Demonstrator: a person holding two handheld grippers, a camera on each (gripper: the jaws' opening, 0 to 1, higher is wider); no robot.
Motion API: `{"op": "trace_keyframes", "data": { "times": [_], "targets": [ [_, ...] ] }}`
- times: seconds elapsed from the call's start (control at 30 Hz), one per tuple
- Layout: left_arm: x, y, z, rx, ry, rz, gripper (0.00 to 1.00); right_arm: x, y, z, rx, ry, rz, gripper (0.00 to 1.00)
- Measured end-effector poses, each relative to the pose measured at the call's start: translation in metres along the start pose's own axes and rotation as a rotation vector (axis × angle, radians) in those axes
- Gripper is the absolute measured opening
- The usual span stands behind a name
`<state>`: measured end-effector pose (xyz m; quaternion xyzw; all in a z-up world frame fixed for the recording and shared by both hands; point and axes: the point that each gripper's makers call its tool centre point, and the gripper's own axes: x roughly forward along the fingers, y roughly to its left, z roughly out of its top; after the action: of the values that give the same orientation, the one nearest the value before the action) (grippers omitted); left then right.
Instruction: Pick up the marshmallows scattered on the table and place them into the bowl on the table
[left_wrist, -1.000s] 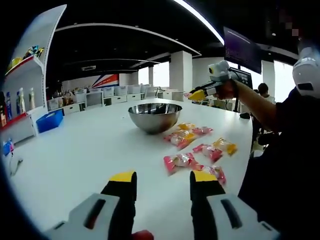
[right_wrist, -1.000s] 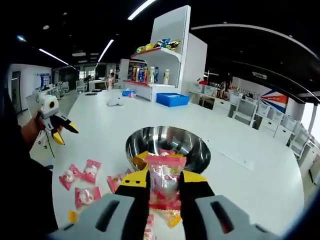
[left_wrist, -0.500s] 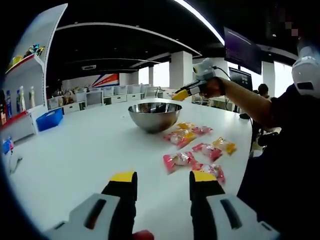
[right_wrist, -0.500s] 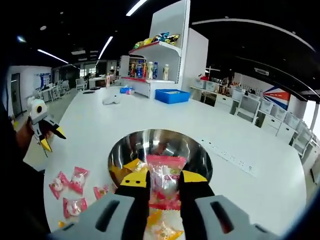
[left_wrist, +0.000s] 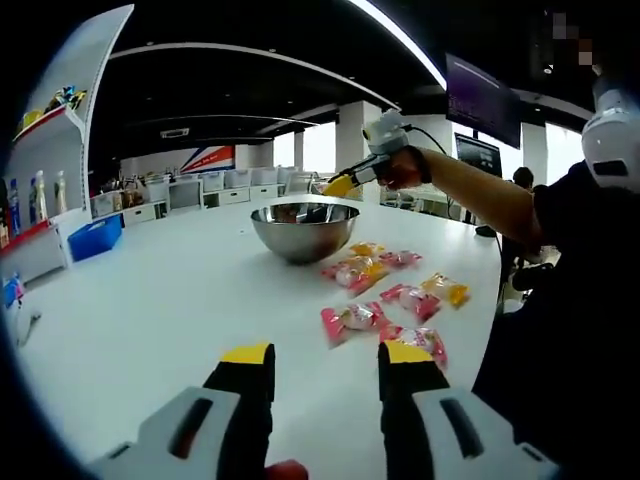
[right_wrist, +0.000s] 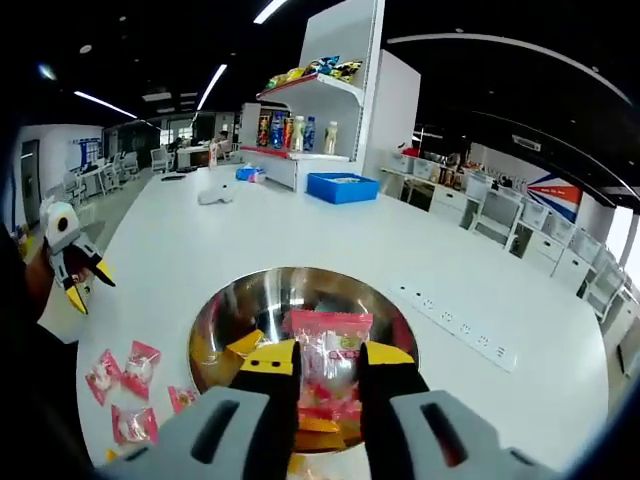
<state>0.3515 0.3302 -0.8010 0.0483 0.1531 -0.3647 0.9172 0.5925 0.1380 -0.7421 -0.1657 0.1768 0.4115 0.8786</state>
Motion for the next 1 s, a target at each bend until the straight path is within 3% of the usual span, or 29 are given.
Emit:
{"op": "trace_keyframes", "data": {
  "times": [0.33,0.87,1.0],
  "targets": [
    [0.0011,-0.0017,-0.0008,0.0,0.005,-0.006,0.42,0.0105,-0.0026,-0.0038,0.0,0.013,-0.007,0.23],
    [0.0038,-0.0019,0.0007,0.003,0.006,-0.01,0.42,0.0062,-0.0034,-0.0024,-0.006,0.01,-0.013,0.24],
    [0.0042,-0.0029,0.0015,0.007,0.006,-0.014,0.42,0.0069,-0.0013,0.0028,0.025,-0.019,-0.005,0.35]
  ]
}}
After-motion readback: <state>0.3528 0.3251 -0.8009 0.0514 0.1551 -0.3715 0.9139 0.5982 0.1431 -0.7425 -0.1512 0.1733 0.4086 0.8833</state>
